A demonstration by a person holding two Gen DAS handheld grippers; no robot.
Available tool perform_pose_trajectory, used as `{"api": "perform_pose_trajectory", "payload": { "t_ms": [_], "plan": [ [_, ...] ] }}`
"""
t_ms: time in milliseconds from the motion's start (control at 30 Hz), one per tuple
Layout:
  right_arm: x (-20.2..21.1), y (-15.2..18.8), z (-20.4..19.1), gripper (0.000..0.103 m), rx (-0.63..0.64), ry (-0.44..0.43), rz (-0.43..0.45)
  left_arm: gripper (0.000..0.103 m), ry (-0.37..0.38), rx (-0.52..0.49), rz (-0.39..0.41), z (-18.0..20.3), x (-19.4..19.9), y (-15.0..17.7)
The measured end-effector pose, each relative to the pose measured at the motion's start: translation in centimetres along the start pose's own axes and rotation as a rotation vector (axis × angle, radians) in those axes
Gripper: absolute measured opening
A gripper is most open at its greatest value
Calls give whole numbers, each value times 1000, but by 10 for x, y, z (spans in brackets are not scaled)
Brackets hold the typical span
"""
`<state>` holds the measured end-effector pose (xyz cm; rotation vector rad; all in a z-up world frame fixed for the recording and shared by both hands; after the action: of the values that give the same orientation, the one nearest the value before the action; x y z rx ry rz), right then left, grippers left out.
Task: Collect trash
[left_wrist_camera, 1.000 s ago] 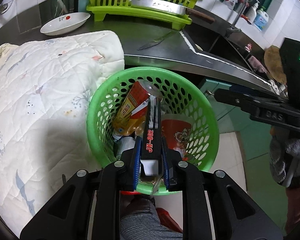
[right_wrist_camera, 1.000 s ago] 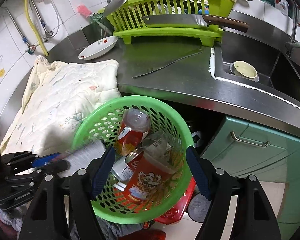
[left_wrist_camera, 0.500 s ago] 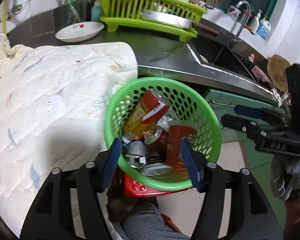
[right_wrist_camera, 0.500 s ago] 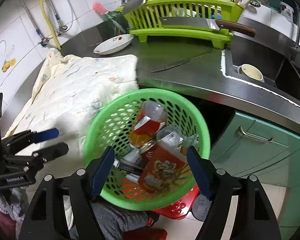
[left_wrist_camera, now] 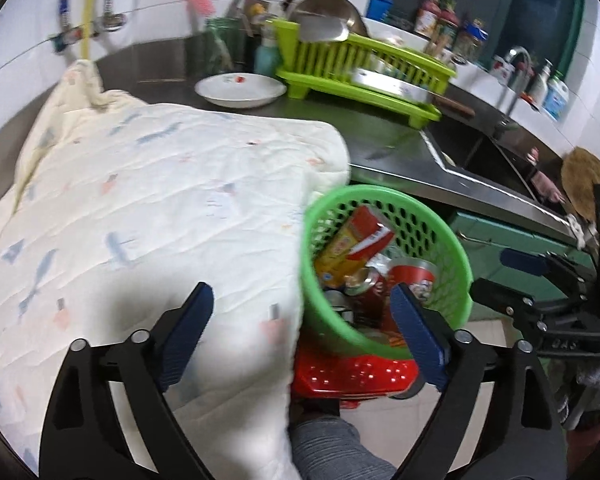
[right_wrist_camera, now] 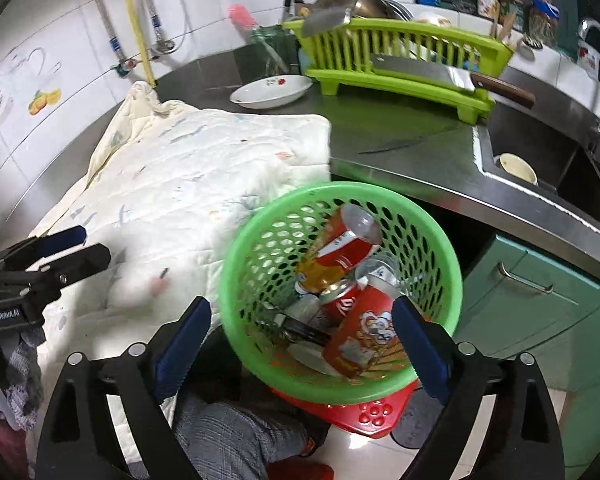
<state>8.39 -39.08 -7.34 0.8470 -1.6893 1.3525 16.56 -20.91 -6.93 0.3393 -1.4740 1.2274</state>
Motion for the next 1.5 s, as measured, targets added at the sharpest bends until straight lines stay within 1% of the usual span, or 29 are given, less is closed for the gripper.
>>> {"api": "perform_pose_trajectory", "payload": {
  "t_ms": [67, 133, 367, 500, 567, 633, 800, 867, 967, 1067, 1167, 1300, 1500],
  "plan": [
    [4, 2, -12, 92, 10, 10, 18, 92, -41, 16, 28, -11, 12, 6],
    [6, 3, -21, 92, 19, 6, 27, 94, -81, 32, 44, -20, 22, 12],
    [13, 8, -47, 93, -13, 35, 50, 96, -148, 117, 93, -58, 52, 32],
    [18, 9, -58, 93, -22, 17, 72, 96, -205, 141, 113, -73, 64, 41],
    [23, 10, -66, 93, -11, 39, 96, 96, -225, 150, 154, -79, 75, 47],
    [28, 12, -74, 94, 7, 65, 128, 96, -242, 160, 175, -84, 84, 52],
    [44, 18, -90, 95, 7, 77, 201, 96, -220, 222, 204, -100, 101, 64],
    [47, 21, -96, 95, 14, 61, 209, 96, -220, 234, 213, -103, 106, 70],
    [53, 25, -104, 95, 29, 71, 225, 96, -226, 236, 221, -103, 111, 76],
    [56, 30, -110, 95, 37, 76, 232, 96, -233, 241, 230, -104, 115, 81],
    [57, 33, -112, 96, 35, 72, 232, 97, -260, 246, 246, -103, 119, 85],
    [58, 38, -114, 96, 41, 84, 235, 97, -255, 256, 268, -104, 125, 91],
    [62, 42, -118, 96, 45, 79, 242, 98, -253, 249, 271, -100, 128, 96]
  ]
}}
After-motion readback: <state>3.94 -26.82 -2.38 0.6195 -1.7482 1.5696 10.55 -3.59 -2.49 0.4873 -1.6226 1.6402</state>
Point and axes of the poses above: each gripper's, at about its wrist camera, not at the fingertips, and x roughly against the way its jaws point, z to its right, y to its underside, the point moved 3 cm from there along -x, roughly the way its jaws point, and after that the axes turned 12 degrees about -z, right-handed, at the moved point
